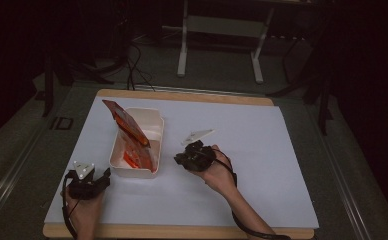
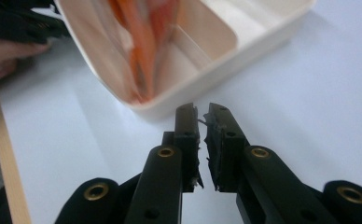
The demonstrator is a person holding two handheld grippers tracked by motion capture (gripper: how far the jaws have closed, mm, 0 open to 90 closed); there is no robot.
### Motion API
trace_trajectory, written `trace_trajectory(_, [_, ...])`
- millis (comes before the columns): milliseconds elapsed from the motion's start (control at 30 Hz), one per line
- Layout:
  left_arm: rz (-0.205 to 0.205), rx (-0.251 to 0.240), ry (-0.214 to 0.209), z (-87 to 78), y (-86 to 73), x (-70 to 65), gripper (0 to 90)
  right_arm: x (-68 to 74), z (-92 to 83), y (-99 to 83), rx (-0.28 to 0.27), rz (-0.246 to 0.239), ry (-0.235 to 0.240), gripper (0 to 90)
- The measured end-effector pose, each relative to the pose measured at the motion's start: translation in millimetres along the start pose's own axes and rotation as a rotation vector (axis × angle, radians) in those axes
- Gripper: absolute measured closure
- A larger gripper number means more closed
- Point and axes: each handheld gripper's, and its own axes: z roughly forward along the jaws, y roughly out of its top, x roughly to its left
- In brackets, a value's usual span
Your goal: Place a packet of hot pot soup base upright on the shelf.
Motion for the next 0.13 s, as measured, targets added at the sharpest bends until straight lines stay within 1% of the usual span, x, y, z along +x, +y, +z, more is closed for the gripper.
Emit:
trace_trajectory(33, [0.001,0.004,0.002,0.0,0.0,-0.1,44.9,-5.9,-1.4,-9.0,-0.004,0.012,-0.008,78.4])
trace_trajectory(100, [-0.004,0.008,0.005,0.5,-0.2,-0.3,44.9,-13.0,-3.6,-18.9,-0.020,0.019,-0.009,72.1])
trace_trajectory(133, [-0.006,0.010,0.009,0.6,-0.2,0.0,44.9,-17.3,-4.6,-24.9,-0.029,0.031,-0.013,67.8])
